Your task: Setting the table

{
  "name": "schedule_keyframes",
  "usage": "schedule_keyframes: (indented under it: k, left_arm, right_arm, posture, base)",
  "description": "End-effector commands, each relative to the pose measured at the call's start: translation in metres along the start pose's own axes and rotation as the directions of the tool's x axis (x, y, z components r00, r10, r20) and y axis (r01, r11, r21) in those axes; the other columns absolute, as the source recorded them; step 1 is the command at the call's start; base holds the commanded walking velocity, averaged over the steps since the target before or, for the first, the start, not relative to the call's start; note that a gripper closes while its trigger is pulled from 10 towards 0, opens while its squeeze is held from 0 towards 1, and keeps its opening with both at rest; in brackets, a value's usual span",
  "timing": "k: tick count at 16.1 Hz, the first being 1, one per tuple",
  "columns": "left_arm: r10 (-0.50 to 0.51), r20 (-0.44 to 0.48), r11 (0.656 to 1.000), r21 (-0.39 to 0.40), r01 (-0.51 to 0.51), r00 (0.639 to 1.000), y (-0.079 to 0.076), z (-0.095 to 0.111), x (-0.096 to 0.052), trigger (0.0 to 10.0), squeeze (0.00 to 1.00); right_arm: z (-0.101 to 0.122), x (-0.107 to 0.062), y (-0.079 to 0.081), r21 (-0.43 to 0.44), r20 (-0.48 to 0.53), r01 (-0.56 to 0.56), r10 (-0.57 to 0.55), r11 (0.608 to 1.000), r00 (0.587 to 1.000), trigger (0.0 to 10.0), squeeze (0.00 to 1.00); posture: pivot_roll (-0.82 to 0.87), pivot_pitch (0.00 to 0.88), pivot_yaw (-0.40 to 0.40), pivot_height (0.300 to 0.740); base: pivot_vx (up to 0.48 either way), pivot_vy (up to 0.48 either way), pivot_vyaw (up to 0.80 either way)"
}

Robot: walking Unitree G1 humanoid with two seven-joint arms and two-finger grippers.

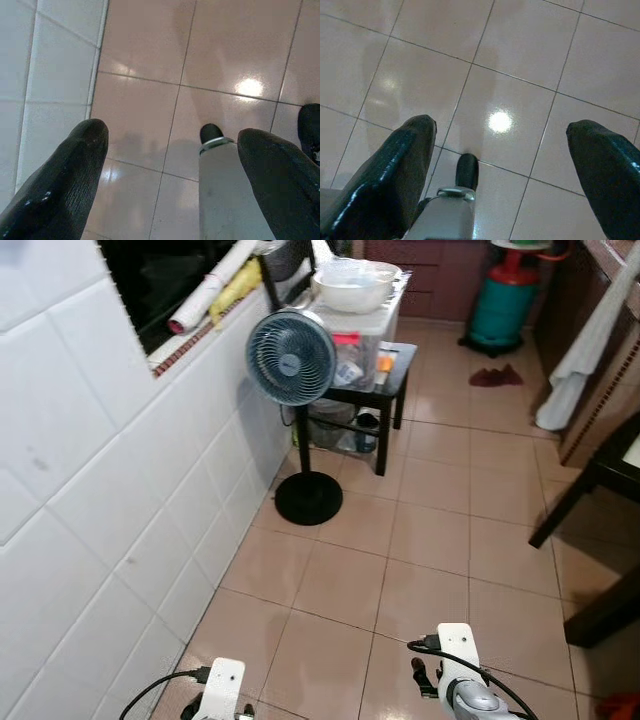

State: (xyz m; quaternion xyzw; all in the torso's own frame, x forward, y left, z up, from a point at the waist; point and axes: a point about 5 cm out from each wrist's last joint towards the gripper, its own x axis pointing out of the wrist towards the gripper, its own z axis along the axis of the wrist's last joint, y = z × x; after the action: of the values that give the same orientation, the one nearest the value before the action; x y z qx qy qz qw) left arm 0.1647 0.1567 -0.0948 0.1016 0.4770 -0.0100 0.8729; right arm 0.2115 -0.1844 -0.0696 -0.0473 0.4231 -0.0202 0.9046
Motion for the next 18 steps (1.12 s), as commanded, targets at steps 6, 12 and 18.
schedule_keyframes:
  k: [6,12,18]
  left_arm:
    - [0.054,0.002,0.997,-0.058,-0.053,0.999,0.01,-0.007,-0.001,10.0,0.0]
    - [0.156,0.118,0.985,-0.099,-0.144,0.981,0.069,0.033,0.003,10.0,0.0]
    - [0.18,0.2,0.98,-0.12,-0.158,0.963,0.082,0.065,0.003,10.0,0.0]
  right_arm:
    - [0.019,0.003,0.012,0.009,0.043,-0.035,0.034,0.999,0.998,10.0,0.0]
    - [0.046,0.006,0.019,0.03,0.114,-0.051,0.047,0.998,0.992,10.0,0.0]
    - [0.045,0.006,0.021,0.022,0.11,-0.052,0.049,0.998,0.993,10.0,0.0]
  posture:
    - [-0.04,0.02,0.028,0.74]
    - [-0.04,0.016,0.031,0.74]
    - [-0.04,0.009,0.039,0.74]
  base:
    - [0.0,0.0,0.0]
    - [0.0,0.0,0.0]
    - [0.0,0.0,0.0]
